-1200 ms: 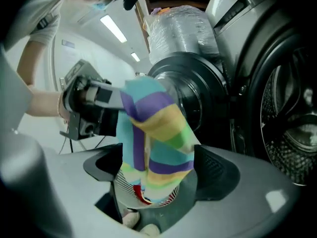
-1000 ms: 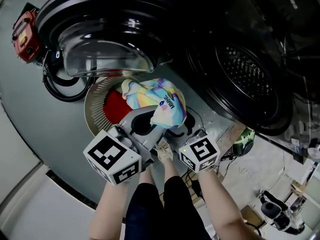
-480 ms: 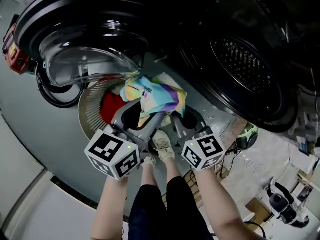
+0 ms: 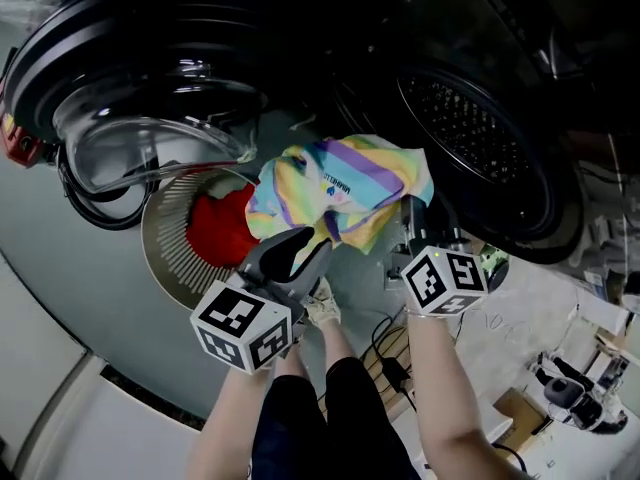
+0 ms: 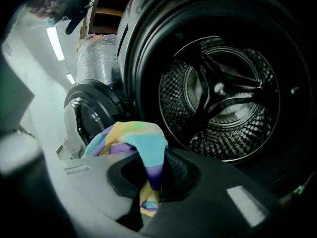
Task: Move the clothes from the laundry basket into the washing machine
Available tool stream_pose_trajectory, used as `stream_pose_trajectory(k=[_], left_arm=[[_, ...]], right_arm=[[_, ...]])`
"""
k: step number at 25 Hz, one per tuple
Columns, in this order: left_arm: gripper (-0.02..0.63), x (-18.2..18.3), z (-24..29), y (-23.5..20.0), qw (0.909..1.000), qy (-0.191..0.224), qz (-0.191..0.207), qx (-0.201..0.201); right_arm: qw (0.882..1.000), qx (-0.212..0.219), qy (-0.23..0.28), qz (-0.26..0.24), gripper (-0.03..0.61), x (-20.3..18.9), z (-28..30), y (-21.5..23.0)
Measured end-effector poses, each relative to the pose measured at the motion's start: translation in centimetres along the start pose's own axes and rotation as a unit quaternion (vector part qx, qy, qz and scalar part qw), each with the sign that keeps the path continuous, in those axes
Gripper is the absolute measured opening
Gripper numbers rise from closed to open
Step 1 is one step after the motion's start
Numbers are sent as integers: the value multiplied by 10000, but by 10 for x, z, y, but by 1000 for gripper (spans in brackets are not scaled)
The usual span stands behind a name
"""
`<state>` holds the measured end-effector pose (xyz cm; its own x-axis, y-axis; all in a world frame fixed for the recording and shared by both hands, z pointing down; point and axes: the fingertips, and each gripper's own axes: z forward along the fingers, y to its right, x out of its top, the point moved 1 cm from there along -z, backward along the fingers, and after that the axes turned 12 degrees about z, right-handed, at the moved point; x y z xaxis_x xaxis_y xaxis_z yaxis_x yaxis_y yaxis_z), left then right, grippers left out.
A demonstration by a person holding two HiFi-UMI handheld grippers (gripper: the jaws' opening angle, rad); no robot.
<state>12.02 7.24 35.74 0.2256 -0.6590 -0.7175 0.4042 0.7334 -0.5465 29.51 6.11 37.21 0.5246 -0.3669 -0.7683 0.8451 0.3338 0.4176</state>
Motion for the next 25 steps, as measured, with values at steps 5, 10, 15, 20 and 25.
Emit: stream_pose_trajectory(k=[5, 10, 15, 20, 25], left_arm=[[0, -1, 16, 12, 9995, 27, -11, -324], [0, -7, 21, 12, 9993, -29, 33, -375], [0, -14, 19, 9, 9996, -5, 36, -297], [0, -23, 13, -4, 9999, 126, -27, -40], [0, -32, 17, 3, 9999, 21, -21, -163]], right_arm=[[9963, -765, 333, 183, 42, 17, 23, 47], [9906, -1091, 751, 333, 41, 52, 48, 79], [9837, -1266, 1241, 298, 43, 94, 53, 94], [9776, -1346, 1611, 125, 46, 120, 61, 94], [9750, -1916, 796, 801, 272, 83, 88, 130]])
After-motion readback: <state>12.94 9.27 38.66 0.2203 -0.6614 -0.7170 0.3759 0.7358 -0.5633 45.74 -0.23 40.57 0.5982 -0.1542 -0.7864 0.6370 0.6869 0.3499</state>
